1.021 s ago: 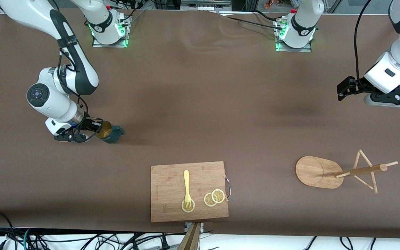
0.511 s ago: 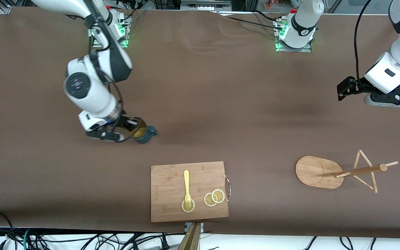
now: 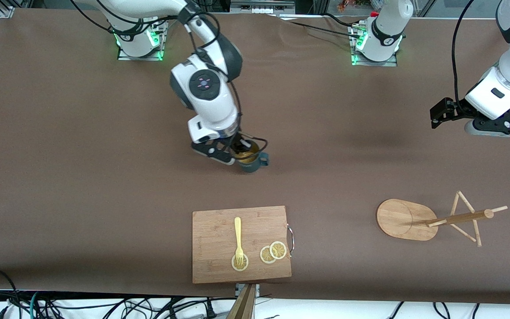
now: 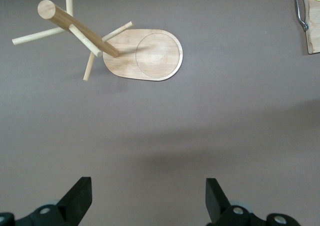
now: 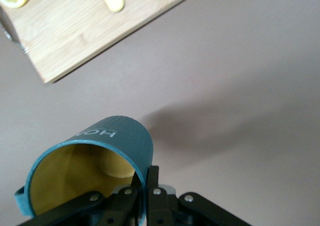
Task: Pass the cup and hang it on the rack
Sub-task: 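Carry the teal mug with the right gripper toward the table middle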
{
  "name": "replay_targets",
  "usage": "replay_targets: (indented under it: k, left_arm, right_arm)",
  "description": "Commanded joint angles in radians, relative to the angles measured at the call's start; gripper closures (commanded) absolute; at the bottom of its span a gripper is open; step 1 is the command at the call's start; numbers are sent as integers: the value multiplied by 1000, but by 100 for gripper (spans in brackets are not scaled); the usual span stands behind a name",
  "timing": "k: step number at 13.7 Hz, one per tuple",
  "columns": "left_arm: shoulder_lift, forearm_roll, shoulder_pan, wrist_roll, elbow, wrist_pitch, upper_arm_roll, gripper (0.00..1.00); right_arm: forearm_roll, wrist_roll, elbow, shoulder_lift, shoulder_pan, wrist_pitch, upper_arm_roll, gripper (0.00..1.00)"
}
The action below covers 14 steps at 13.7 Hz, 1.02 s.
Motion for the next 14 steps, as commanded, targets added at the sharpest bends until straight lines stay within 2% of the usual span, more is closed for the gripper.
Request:
replay_targets:
  k: [1,7,14]
  left_arm:
    - [12,-10,9,-2,26,-19,-5,0]
    - [14,-10,7,-2,26,-19,-5,0]
    - [12,-8,4,-1,26,-20,-7,0]
  right_arm:
    - [-6,130,109,76,69,-28,-14,100]
    - [-7,249,183,168,207,-24,-14,100]
    - [0,220,191,211,270,-10,-9,100]
